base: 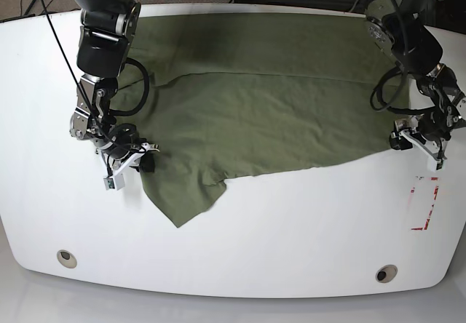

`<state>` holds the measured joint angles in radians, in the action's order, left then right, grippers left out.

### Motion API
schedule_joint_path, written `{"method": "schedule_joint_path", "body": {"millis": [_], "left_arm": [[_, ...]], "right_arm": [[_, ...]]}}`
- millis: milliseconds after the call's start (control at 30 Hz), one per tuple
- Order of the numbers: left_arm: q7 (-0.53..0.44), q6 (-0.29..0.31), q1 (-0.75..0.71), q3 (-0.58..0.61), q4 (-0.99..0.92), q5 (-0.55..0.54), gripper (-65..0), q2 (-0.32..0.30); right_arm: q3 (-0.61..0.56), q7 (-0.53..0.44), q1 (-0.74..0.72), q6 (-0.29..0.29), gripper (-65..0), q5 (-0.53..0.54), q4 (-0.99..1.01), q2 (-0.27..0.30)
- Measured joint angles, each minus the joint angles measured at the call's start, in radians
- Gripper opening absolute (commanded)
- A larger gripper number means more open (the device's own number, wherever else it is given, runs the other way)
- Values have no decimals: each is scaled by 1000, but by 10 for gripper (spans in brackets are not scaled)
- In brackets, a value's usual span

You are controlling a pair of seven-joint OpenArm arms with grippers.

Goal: Layout the t-shirt on the table in an organized manner, then fold the t-shirt properly
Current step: 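Grasp the shirt's side edges with both grippers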

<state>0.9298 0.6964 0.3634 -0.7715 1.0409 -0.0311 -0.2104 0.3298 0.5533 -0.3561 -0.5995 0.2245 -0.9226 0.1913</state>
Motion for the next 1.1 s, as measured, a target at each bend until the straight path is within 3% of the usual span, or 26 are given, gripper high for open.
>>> {"method": "schedule_joint_path", "body": {"millis": [333,700,1100], "left_arm": [[-4,1,2,69,0,-15,-640,39],[9,1,0,69,16,-9,-650,38],[52,1,-11,66,239,3,-650,53]], "right_arm": [[0,0,0,-2,-607,0,0,0],[0,0,0,-2,-607,-1,0,0],[0,0,0,-3,-609,0,0,0]]}}
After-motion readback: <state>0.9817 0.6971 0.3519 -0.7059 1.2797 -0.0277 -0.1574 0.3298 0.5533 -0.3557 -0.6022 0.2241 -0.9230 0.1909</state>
